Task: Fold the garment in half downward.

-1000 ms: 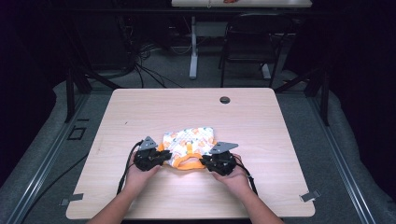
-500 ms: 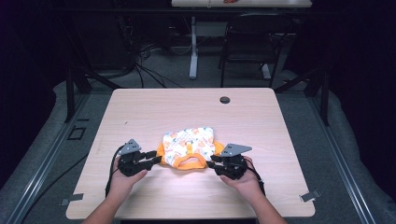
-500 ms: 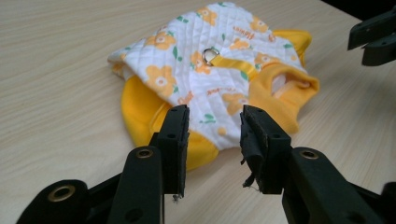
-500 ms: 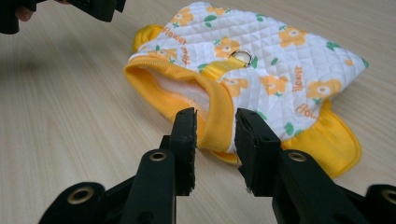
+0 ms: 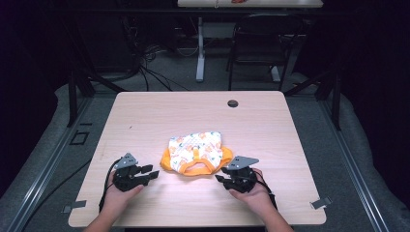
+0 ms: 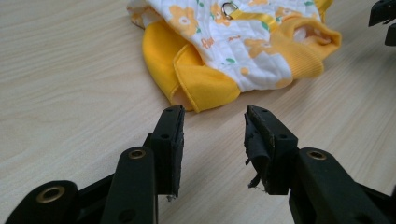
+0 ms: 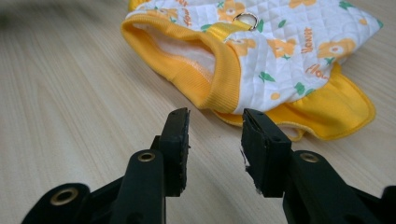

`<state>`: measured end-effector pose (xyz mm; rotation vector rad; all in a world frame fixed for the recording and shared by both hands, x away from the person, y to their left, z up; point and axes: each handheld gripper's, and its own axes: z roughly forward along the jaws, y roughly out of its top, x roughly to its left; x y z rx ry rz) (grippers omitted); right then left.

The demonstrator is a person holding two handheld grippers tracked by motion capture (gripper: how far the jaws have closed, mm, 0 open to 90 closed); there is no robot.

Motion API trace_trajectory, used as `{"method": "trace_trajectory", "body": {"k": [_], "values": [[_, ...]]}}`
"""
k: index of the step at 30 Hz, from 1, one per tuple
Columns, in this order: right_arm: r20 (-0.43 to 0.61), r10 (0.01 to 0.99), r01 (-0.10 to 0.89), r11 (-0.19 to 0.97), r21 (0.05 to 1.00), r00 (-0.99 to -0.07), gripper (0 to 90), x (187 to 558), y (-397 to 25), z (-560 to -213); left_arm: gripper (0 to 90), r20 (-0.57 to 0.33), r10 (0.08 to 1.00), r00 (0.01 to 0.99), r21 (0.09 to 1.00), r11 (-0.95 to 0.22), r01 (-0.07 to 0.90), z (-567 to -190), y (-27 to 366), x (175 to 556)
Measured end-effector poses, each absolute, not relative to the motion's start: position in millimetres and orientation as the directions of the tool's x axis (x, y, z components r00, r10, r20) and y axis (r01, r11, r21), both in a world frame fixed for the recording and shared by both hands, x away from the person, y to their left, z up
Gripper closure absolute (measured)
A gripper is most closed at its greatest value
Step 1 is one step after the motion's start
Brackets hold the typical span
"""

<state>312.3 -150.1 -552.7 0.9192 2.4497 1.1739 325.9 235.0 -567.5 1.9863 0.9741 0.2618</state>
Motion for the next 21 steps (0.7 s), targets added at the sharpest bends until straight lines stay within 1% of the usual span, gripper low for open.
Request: {"method": "trace_trajectory", "body": {"k": [4,10,12,17,21], "values": [[0.036,0.659,0.443,0.463,0.768,-0.751,59.8,315,-150,-560,57.8,-0.176,0.724,0.667,0.775,-0.316,0.548,-573,231,327],[0.066,0.665,0.478,0.461,0.747,-0.744,58.4,318,-145,-571,56.3,-0.152,0.715,0.682,0.773,-0.344,0.533,-576,223,327],[0.044,0.659,0.464,0.48,0.745,-0.751,57.9,317,-143,-571,55.8,-0.126,0.712,0.691,0.769,-0.37,0.521,-577,220,327],[0.024,0.655,0.444,0.485,0.753,-0.756,57.5,315,-137,-571,54.9,-0.077,0.687,0.722,0.768,-0.421,0.482,-577,212,323],[-0.014,0.636,0.405,0.507,0.761,-0.771,57.4,313,-133,-571,54.8,-0.076,0.682,0.728,0.756,-0.437,0.488,-579,207,323]]}}
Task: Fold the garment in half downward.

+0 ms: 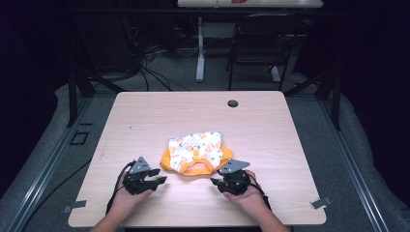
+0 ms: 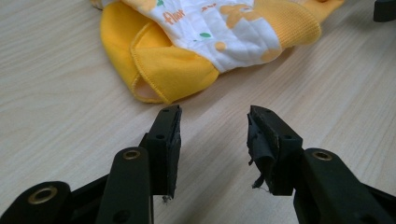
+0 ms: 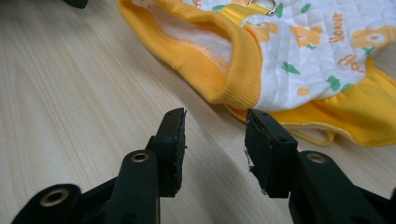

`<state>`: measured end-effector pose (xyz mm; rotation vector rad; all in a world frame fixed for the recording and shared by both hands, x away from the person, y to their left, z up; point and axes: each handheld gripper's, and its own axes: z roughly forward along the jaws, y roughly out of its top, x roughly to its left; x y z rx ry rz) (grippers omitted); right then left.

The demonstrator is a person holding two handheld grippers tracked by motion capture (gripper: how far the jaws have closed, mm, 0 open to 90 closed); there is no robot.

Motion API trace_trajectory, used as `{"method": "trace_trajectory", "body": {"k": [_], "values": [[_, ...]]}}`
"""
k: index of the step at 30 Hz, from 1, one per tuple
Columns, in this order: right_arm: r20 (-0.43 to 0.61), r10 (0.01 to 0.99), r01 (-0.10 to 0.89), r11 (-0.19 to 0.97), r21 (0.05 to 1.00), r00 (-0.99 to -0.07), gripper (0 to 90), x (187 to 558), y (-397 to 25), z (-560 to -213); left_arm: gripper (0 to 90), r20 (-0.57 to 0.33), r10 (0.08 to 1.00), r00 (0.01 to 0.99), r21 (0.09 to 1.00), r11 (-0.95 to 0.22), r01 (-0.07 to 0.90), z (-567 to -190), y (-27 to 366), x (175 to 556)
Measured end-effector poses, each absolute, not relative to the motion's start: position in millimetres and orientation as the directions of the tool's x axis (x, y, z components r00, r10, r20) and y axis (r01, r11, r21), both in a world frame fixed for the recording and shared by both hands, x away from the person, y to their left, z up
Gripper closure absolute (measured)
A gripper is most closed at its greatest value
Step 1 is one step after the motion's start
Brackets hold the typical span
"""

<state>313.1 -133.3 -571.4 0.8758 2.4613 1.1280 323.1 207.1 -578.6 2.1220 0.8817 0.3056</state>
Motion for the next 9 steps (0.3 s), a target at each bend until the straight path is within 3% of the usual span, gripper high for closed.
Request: {"method": "trace_trajectory", "body": {"k": [9], "values": [[-0.026,0.628,0.397,0.523,0.754,-0.778,57.0,316.0,-131.0,-574.3,54.1,-0.077,0.675,0.734,0.745,-0.451,0.492,-580.2,203.3,323.9]]}}
